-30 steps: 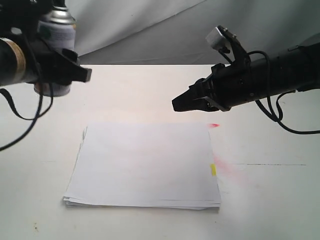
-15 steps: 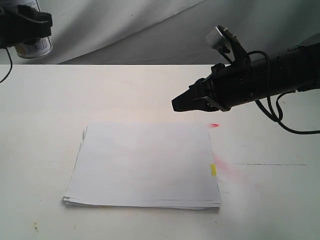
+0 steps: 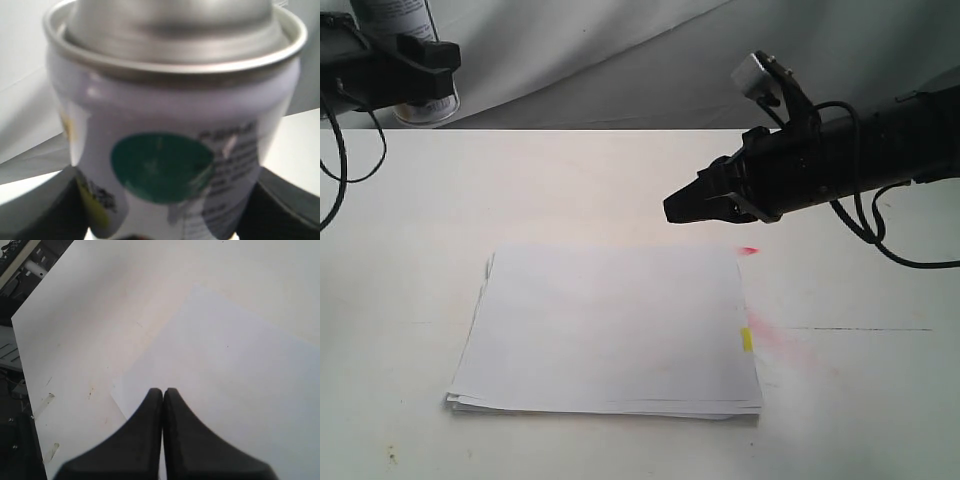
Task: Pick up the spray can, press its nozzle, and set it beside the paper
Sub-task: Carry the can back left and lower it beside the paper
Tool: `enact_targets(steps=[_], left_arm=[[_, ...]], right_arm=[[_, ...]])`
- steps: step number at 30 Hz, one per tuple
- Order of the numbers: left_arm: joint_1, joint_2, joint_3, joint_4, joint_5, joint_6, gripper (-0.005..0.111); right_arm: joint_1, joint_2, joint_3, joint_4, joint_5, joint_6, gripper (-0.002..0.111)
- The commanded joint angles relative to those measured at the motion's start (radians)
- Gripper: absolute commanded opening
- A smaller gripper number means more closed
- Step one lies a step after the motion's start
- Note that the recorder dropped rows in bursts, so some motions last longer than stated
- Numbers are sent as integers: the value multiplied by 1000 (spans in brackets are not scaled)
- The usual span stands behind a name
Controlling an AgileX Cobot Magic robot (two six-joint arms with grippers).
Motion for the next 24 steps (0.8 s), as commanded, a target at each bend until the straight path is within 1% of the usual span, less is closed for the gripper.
enact_targets(steps=[1, 5, 8, 10, 15, 19, 24], left_arm=[[-1, -3, 37, -135, -103, 127, 0], [-1, -3, 114, -325, -163, 258, 0], [-1, -3, 198, -465, -249, 362, 0], [-1, -2, 245, -529, -283, 404, 0], [-1, 60, 329, -548, -363, 419, 0], [-1, 136, 372, -577, -489, 442, 0], [-1, 209, 376, -668, -482, 569, 0]], right_arm=[[-6, -9, 2, 11, 7, -8, 0], [-6, -9, 2, 11, 7, -8, 0], [-6, -9, 2, 11, 7, -8, 0], [-6, -9, 2, 11, 7, -8, 0], [-6, -9, 2, 11, 7, -8, 0], [-6, -9, 2, 11, 7, -8, 0], [-6, -9, 2, 11, 26, -8, 0]])
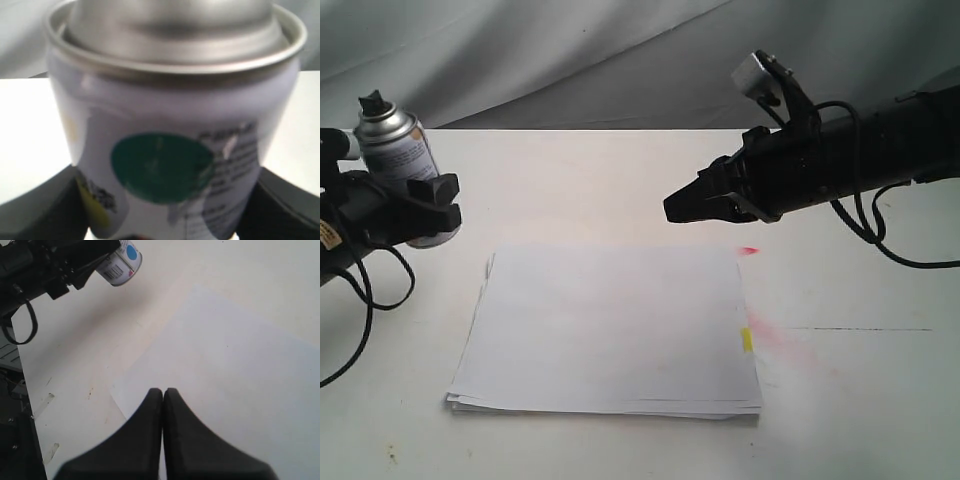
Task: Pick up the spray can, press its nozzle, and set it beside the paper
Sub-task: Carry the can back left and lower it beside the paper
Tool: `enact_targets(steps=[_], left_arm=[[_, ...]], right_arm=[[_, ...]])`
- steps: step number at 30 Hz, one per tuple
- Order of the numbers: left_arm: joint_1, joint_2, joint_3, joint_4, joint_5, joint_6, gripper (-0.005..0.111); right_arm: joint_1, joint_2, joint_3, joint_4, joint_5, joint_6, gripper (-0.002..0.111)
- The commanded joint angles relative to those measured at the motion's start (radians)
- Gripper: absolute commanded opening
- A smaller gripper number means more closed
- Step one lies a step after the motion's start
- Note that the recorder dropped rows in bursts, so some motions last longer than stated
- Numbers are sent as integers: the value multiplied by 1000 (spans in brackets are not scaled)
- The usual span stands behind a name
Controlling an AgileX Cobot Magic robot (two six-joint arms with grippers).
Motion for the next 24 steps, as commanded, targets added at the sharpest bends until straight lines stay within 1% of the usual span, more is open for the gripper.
enact_targets(steps=[1, 5, 8, 12, 22, 24], left_arm=[[-1, 53, 0, -83, -82, 99, 0], [-1, 91, 0, -88, -108, 96, 0], [-1, 113, 0, -173, -70, 95, 0], [-1, 121, 32, -245, -116, 95, 0], [-1, 175, 65, -226, -111, 95, 0], [-1, 174, 67, -226, -91, 95, 0]], right_arm=[[-6, -9, 2, 9, 31, -8, 0], [-6, -9, 2, 9, 54, -8, 0], [-6, -9, 2, 9, 54, -8, 0], [-6, -9, 2, 9, 54, -8, 0], [-6, -9, 2, 64, 54, -14, 0], [-6, -9, 2, 64, 54, -14, 0]])
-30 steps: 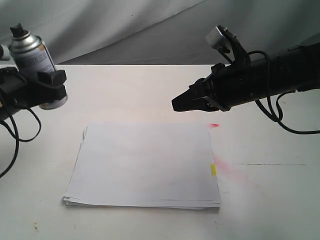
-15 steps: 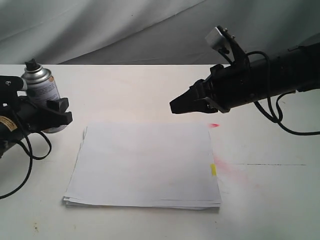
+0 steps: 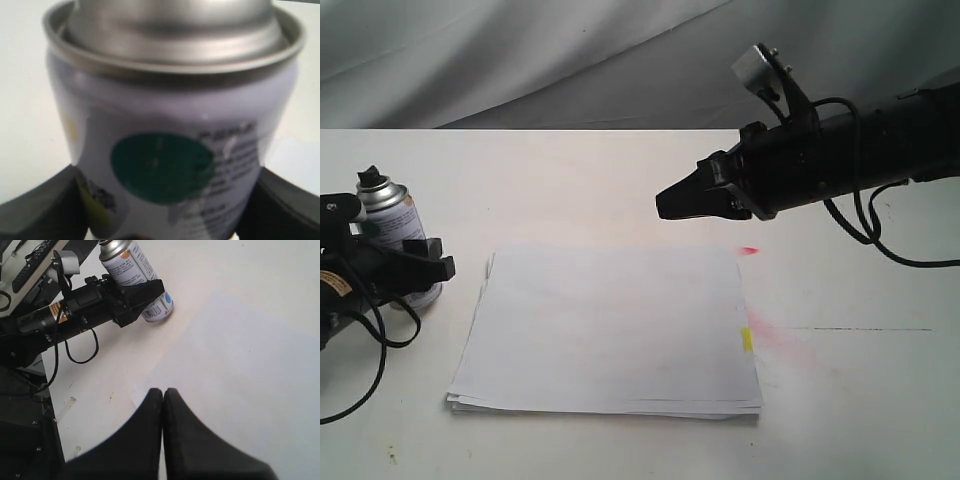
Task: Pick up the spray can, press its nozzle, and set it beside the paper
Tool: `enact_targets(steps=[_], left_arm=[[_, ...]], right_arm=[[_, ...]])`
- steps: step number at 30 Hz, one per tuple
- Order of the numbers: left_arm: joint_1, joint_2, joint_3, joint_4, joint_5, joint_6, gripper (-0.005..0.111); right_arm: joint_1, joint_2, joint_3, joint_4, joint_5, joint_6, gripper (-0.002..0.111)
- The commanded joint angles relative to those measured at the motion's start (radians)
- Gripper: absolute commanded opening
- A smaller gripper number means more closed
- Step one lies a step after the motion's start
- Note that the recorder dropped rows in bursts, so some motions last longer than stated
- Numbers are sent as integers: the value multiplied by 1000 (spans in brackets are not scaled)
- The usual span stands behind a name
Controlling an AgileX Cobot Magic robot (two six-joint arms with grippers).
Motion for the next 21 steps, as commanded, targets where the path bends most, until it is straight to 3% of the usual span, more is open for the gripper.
enact_targets(steps=[1, 13, 16, 19, 21], left_arm=[[-1, -5, 4, 4, -28, 4, 0], [-1, -5, 8, 52, 47, -4, 1], [-1, -5, 8, 46, 78, -4, 12], [-1, -5, 8, 49, 85, -4, 31], [-1, -5, 8, 49, 85, -4, 54]], right_arm=[[-6, -9, 2, 18, 7, -10, 0], [-6, -9, 2, 22, 7, -12, 0], [-6, -9, 2, 22, 7, -12, 0], [-6, -9, 2, 22, 7, -12, 0], [-6, -9, 2, 22, 7, -12, 0]])
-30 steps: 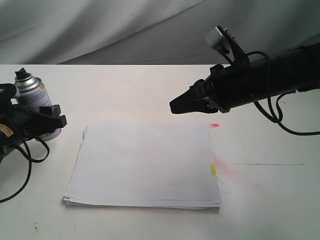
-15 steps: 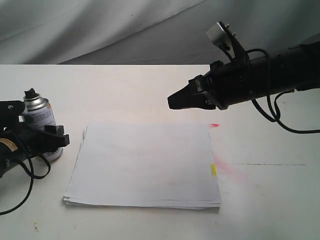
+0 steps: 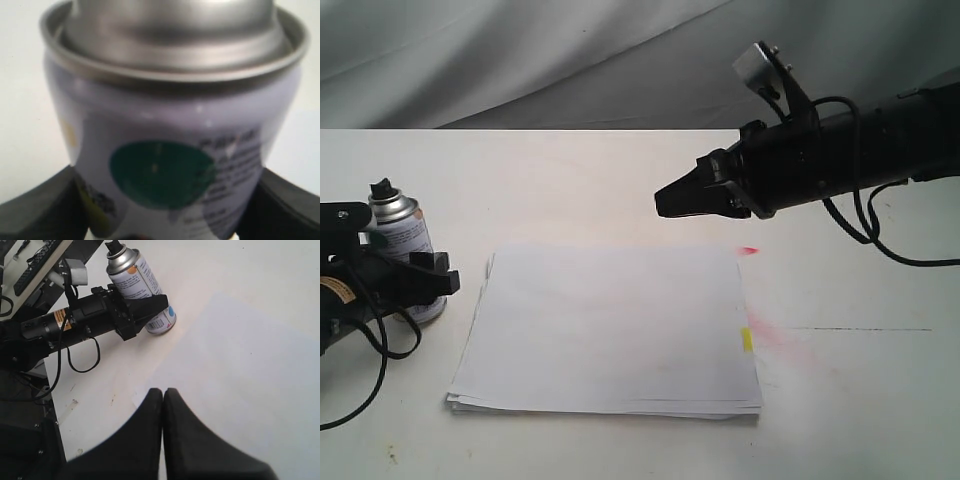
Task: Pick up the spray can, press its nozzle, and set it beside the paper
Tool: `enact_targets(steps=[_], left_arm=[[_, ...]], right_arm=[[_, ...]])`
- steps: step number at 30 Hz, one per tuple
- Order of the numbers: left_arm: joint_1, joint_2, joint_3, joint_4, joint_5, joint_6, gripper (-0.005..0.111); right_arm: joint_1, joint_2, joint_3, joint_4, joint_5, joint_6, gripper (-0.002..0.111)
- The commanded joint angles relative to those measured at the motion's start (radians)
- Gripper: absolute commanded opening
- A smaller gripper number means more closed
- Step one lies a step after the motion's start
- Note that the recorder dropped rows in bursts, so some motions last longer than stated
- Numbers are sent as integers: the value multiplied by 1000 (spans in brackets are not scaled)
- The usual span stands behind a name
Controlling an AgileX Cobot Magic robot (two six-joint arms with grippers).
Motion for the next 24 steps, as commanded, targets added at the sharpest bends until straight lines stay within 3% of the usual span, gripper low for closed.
enact_targets(steps=[1, 3, 10, 16, 24], left_arm=[[-1, -7, 2, 0, 20, -4, 61], [-1, -7, 2, 0, 21, -4, 68], [-1, -30, 2, 0, 71, -2, 68], [-1, -288, 2, 0, 176, 0, 68], [-1, -679, 2, 0, 253, -78, 67]], right_arm=[[-6, -9, 2, 10, 7, -10, 0], [-6, -9, 2, 10, 7, -10, 0], [-6, -9, 0, 10, 16, -13, 0], [-6, -39, -30, 25, 49, -46, 0], [-6, -238, -134, -67, -2, -79, 0]])
